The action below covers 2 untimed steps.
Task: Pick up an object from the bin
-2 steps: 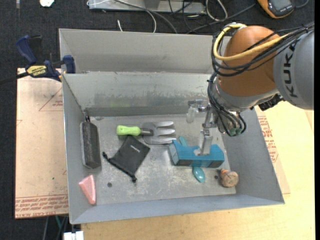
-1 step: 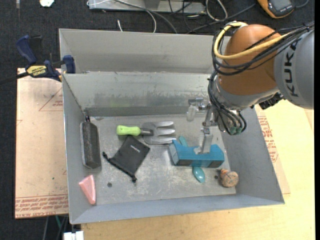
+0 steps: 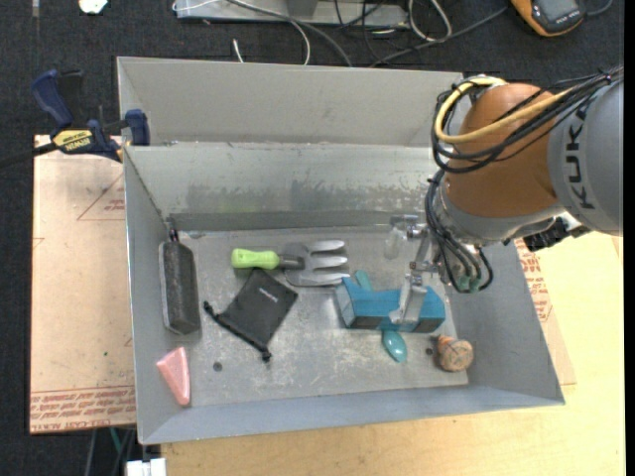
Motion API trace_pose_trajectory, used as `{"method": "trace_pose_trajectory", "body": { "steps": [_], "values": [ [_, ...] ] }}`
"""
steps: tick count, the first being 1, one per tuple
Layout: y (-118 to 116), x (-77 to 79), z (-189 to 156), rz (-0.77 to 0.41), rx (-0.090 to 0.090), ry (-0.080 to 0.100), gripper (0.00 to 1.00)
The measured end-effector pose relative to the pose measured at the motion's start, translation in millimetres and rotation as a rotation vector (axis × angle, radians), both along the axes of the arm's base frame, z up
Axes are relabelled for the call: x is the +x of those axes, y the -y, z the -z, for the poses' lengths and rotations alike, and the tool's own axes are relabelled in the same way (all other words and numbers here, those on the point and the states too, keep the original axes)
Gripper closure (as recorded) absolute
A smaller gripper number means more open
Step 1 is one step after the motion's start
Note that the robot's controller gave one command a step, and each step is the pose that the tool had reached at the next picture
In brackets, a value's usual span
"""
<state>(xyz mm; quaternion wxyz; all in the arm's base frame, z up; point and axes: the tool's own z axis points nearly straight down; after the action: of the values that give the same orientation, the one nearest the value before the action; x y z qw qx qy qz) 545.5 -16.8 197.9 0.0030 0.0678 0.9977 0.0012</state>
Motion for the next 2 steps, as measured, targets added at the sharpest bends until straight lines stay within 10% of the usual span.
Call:
{"method": "trace_pose_trajectory", "body": {
  "steps": [1,2],
  "values": [
    [-8.4,-13.5,69.6,-0.058,-0.001,0.001,0.0],
    [14.9,-10.2,103.2,-0.425,-0.003,0.006,0.0]
  ]
}}
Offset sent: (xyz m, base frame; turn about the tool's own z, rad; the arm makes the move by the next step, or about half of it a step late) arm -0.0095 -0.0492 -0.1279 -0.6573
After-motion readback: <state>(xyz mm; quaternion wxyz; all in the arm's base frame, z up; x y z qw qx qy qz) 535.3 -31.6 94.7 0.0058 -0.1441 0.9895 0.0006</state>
